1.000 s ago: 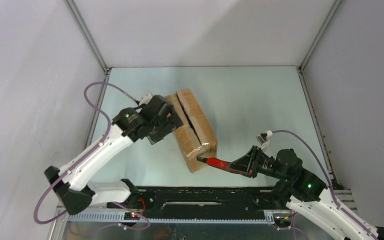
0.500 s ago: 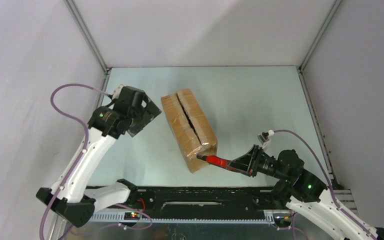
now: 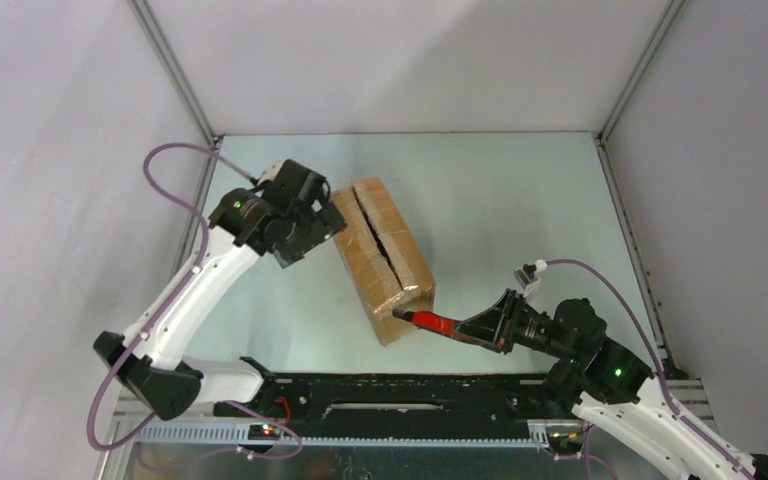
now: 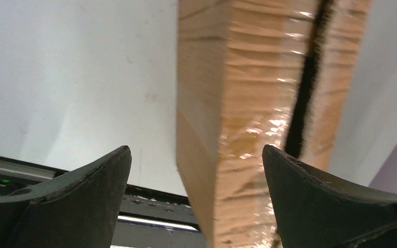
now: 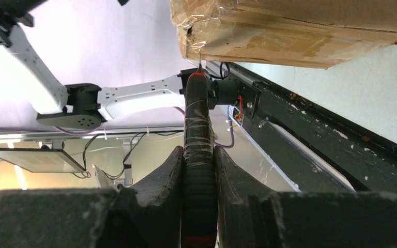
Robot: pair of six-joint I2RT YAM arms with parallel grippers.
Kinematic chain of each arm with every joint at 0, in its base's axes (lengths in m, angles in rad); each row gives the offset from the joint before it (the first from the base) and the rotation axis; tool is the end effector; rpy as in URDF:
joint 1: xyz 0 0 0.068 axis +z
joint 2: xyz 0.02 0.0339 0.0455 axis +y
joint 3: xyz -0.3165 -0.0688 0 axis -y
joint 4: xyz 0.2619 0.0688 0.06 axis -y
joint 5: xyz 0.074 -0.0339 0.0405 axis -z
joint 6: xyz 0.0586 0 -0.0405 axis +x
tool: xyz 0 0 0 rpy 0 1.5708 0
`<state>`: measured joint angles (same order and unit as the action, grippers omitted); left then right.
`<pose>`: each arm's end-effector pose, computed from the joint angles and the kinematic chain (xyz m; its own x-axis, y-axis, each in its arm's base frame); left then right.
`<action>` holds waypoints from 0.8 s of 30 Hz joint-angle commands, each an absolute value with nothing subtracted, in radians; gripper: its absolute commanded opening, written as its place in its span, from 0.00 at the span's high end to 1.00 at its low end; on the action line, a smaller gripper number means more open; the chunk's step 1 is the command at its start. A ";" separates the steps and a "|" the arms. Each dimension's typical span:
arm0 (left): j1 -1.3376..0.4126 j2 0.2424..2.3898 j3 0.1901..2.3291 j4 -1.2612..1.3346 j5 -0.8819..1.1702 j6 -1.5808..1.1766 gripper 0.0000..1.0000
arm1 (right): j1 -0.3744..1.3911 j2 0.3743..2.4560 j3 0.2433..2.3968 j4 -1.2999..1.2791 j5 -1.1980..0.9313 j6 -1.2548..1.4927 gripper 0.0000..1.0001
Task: Unpack the express box
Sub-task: Cut the express box at the center of the board.
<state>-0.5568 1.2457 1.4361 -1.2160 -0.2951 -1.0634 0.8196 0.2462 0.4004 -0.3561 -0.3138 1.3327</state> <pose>0.2061 -0.1082 0.4107 -0.6827 -0.5600 -0.4693 -0.4510 0.8283 -0.3324 0.0480 0.0779 0.2641 -0.9084 0.3815 -0.1709 -0.0796 0.2434 0.9666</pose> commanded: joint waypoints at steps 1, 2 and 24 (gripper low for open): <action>-0.627 1.347 1.615 -1.307 -0.291 -1.156 0.00 | 0.820 0.265 0.405 -0.268 -0.311 1.332 1.00; -0.633 1.381 1.635 -1.340 -0.289 -1.178 0.00 | 0.820 0.267 0.404 -0.261 -0.313 1.332 1.00; -0.692 1.628 1.718 -1.416 -0.189 -1.258 0.00 | 0.820 0.296 0.404 -0.213 -0.319 1.326 1.00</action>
